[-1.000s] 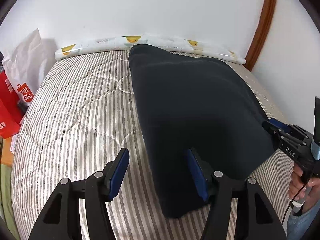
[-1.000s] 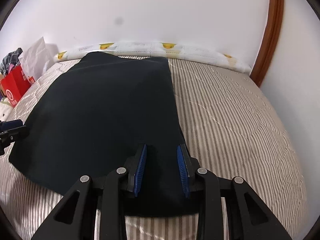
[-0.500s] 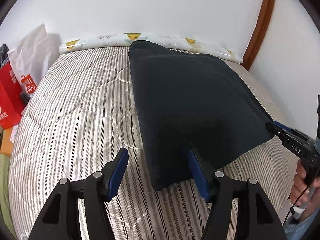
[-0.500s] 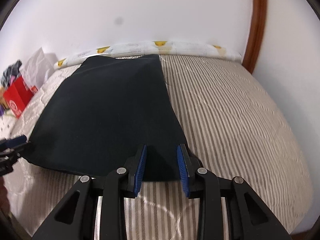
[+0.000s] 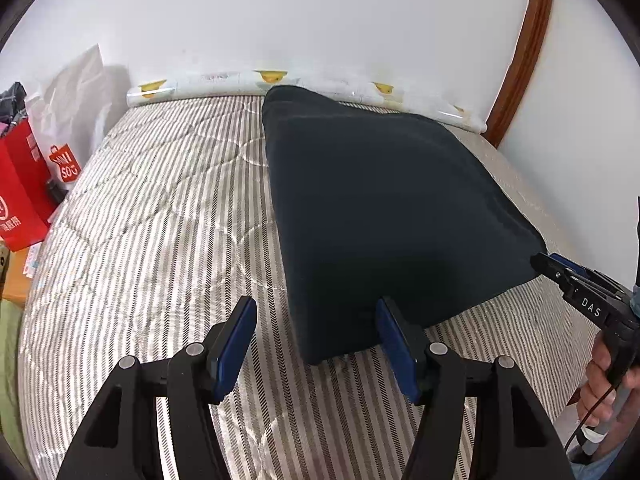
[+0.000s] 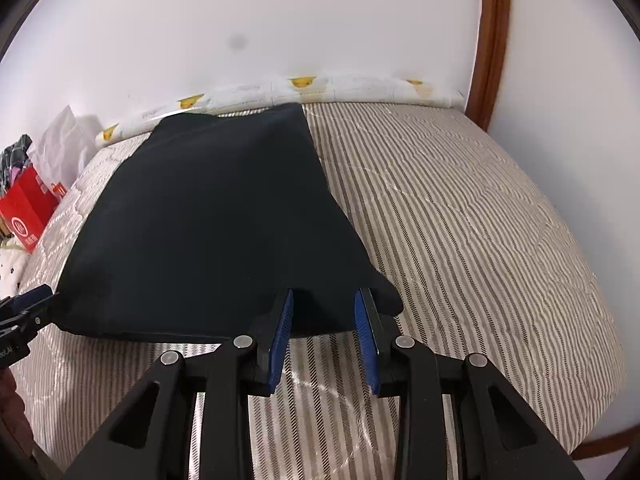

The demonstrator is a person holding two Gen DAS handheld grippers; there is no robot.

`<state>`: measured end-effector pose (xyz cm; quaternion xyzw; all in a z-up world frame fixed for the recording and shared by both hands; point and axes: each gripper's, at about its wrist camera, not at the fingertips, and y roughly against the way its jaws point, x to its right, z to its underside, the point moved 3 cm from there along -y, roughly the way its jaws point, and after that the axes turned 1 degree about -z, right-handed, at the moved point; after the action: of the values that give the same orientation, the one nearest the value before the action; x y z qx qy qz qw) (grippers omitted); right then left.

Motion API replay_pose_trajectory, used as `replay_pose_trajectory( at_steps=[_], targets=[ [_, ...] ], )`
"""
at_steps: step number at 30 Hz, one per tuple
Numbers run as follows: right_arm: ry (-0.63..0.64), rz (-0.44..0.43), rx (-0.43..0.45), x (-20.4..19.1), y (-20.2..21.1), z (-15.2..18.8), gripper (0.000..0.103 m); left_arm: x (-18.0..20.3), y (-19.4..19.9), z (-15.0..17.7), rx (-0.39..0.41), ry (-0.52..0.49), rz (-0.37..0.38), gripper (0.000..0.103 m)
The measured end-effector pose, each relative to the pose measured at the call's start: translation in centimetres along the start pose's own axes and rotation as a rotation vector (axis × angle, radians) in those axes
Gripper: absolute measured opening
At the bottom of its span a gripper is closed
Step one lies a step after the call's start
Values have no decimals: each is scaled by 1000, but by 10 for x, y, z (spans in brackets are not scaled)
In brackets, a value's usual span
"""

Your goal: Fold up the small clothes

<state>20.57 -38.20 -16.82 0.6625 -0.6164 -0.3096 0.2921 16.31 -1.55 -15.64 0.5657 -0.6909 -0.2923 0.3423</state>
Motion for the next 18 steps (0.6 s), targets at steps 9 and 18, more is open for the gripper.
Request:
replay_pose_trajectory(
  at_steps=[9,18],
  targets=[
    [-32,-17,24,-1,45,7,38,10,37,4,49,10,3,66],
    [-6,-21,105,-4,114,27,58,29,93,16,136,-28,-25,76]
  ],
)
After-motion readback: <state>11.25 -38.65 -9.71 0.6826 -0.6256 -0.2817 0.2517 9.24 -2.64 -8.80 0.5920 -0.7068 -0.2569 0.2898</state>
